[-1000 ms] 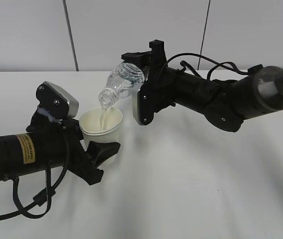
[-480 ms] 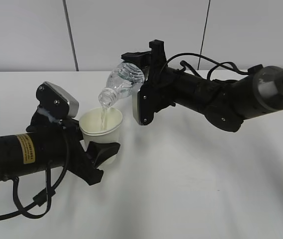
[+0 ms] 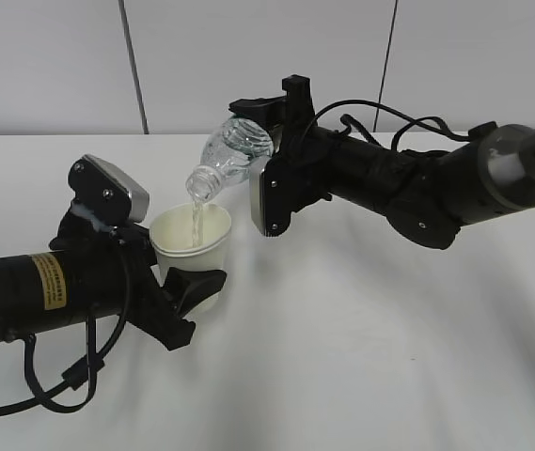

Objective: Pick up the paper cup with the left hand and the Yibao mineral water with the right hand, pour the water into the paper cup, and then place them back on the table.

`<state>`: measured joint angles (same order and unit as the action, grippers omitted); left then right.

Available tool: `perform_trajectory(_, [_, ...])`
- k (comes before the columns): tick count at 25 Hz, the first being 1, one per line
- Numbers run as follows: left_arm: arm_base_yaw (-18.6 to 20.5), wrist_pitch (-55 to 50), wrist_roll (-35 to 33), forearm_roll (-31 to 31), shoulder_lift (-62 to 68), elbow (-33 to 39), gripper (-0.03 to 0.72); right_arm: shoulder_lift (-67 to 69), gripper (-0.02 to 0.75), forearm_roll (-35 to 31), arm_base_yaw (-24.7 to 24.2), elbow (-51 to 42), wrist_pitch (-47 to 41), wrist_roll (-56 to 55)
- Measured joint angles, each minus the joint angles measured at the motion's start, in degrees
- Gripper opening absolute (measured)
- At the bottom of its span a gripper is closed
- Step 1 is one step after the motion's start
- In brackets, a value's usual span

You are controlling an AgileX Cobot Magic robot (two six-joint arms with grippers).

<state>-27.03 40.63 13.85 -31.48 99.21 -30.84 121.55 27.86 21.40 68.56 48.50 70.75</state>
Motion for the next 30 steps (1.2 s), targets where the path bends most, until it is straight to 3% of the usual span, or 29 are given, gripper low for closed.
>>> perform_trajectory(30, [0.0, -0.3, 0.0, 0.0, 0.0, 0.0, 0.413, 0.0, 0.47, 0.0, 0.0, 0.0, 0.1, 0.4])
